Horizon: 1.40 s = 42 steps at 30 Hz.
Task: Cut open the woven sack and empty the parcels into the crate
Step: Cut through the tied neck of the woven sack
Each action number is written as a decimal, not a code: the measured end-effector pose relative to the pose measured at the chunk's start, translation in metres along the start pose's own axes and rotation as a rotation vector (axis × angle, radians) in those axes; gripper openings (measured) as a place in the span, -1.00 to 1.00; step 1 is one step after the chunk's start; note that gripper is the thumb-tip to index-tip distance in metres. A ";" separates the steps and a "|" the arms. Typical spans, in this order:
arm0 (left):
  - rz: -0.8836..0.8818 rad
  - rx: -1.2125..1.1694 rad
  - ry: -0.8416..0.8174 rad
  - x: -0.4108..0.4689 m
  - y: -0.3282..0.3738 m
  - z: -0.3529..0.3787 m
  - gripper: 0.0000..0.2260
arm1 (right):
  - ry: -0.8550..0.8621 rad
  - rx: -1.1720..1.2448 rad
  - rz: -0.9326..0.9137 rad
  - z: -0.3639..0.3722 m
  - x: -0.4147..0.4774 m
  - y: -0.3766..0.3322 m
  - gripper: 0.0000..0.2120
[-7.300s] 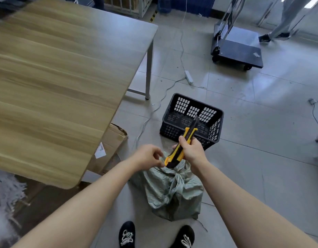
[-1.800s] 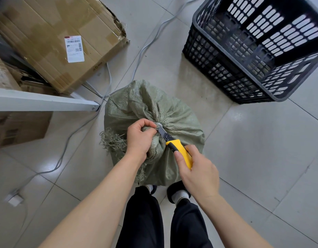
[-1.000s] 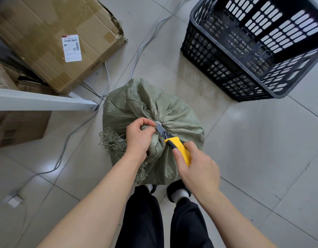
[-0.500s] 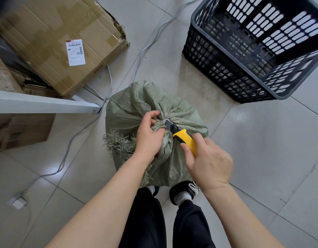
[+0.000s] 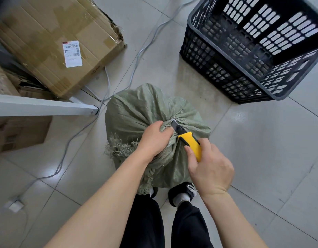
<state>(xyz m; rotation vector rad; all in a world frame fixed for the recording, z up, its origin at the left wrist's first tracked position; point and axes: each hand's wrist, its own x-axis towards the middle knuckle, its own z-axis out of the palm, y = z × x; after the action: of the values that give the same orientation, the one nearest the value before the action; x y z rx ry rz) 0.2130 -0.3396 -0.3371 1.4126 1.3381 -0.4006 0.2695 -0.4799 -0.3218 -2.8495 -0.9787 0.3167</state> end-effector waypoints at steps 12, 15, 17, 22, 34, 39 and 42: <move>0.290 -0.051 -0.123 0.003 0.003 -0.011 -0.46 | 0.089 0.114 0.024 -0.001 -0.006 0.010 -0.68; 0.299 -0.107 -0.167 0.011 0.006 -0.013 -0.57 | 0.096 0.125 0.052 -0.001 -0.008 0.012 -0.67; 0.267 -0.134 -0.122 0.009 0.008 -0.011 -0.72 | 0.098 0.127 0.062 -0.001 -0.009 0.012 -0.66; 0.280 0.027 -0.031 0.009 0.005 -0.005 -0.92 | 0.089 0.110 0.058 -0.002 -0.010 0.014 -0.66; 0.235 0.261 0.155 0.003 0.010 0.014 -0.77 | -0.234 0.185 0.310 -0.008 -0.003 -0.001 -0.64; 0.170 0.264 0.228 0.009 0.022 0.014 -0.77 | -0.381 0.265 0.346 -0.010 0.019 -0.008 -0.62; 0.109 0.224 0.243 0.008 0.023 0.012 -0.77 | -0.449 0.325 0.388 -0.010 0.025 -0.012 -0.63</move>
<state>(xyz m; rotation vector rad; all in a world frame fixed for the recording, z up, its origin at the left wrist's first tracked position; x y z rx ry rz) 0.2406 -0.3407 -0.3372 1.7565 1.4356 -0.3214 0.2841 -0.4553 -0.3143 -2.6874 -0.3561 1.0783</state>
